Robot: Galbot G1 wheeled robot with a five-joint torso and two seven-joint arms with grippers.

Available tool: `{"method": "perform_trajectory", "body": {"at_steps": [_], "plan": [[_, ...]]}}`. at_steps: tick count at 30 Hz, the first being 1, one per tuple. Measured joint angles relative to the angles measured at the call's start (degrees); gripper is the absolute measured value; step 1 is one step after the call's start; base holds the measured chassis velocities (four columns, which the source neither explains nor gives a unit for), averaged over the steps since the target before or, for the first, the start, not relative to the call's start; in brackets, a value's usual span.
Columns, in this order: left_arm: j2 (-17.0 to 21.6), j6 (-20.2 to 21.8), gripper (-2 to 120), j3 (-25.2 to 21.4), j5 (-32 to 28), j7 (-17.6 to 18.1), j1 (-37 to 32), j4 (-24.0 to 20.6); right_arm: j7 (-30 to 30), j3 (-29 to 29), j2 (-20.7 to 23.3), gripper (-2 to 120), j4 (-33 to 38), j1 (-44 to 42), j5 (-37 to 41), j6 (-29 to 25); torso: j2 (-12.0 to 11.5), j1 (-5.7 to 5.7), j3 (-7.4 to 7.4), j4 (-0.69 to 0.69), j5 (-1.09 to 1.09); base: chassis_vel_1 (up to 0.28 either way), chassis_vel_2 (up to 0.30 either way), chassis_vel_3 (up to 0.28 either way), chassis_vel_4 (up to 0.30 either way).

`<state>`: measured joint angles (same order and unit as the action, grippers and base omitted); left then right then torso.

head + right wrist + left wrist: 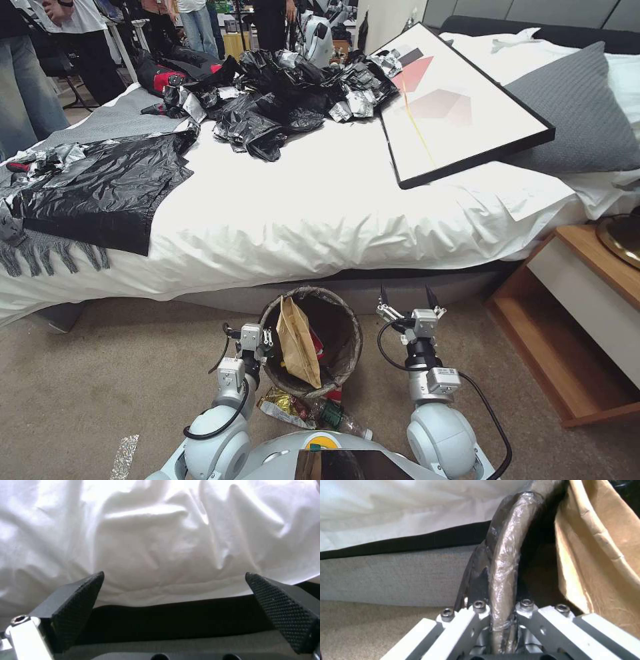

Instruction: Pick up the trash bin, then pick up the garbage from the floor and place it into the trash bin.

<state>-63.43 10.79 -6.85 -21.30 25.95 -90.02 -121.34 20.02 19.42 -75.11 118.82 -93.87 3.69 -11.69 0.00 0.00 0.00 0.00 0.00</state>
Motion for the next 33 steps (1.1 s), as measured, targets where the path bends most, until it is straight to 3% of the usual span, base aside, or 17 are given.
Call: {"method": "perform_trajectory", "body": {"at_steps": [33], "plan": [[-0.2, -0.1, 0, -4.1, -0.2, 1.2, -2.6, -2.2, -0.2, -0.4, 0.2, 100, -0.2, 0.7, 0.5, 0.3, 0.0, 0.00, 0.00, 0.00, 0.00, 0.002, -0.001, -0.001, 0.002]]}}
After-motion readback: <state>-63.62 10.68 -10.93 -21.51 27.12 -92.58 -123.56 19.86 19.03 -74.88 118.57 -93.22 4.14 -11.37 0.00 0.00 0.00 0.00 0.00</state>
